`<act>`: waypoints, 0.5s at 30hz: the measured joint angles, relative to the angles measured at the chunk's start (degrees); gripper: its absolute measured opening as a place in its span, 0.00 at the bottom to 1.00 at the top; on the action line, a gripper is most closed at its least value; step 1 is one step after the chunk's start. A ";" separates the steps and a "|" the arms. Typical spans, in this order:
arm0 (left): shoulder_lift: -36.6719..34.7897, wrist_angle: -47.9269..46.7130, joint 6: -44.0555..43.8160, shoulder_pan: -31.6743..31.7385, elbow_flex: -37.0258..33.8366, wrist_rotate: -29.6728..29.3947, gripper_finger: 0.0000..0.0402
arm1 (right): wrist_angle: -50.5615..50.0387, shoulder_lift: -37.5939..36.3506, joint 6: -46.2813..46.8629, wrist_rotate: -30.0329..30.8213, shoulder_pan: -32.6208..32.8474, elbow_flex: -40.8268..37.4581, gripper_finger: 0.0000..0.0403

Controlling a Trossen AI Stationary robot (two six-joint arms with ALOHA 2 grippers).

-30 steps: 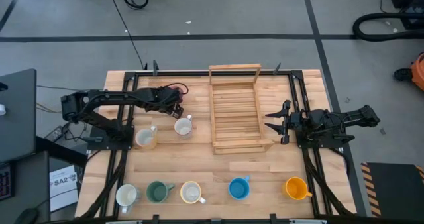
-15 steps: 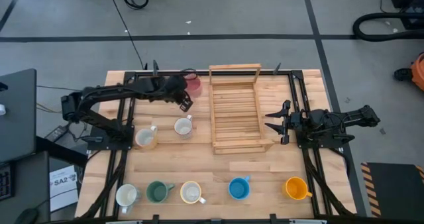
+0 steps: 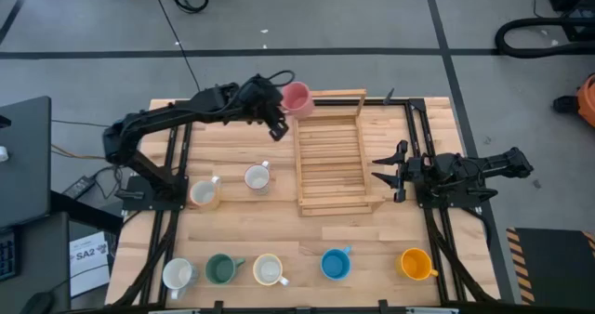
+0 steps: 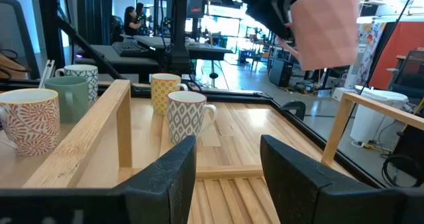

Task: Place coffee mugs
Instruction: Put the pink mug on the shelf

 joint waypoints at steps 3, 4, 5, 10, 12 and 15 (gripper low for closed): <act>4.47 -0.31 2.59 0.20 4.44 2.19 0.15 | 0.00 0.00 0.00 0.00 0.00 0.00 0.43; 6.08 -0.41 3.46 0.33 5.87 2.56 0.15 | -0.02 0.00 0.00 0.04 -0.02 0.00 0.43; 7.51 -0.87 3.81 0.49 7.37 2.96 0.15 | -0.02 0.01 -0.01 0.02 -0.02 0.00 0.43; 14.26 -3.53 5.30 0.97 12.79 3.46 0.15 | -0.02 0.00 -0.02 0.02 0.00 0.00 0.43; 16.30 -3.92 6.56 1.35 13.46 3.72 0.15 | -0.02 0.02 -0.01 0.02 0.00 0.00 0.43; 18.80 -4.14 6.71 1.84 13.50 4.28 0.15 | -0.15 0.01 -0.02 0.02 0.00 0.00 0.43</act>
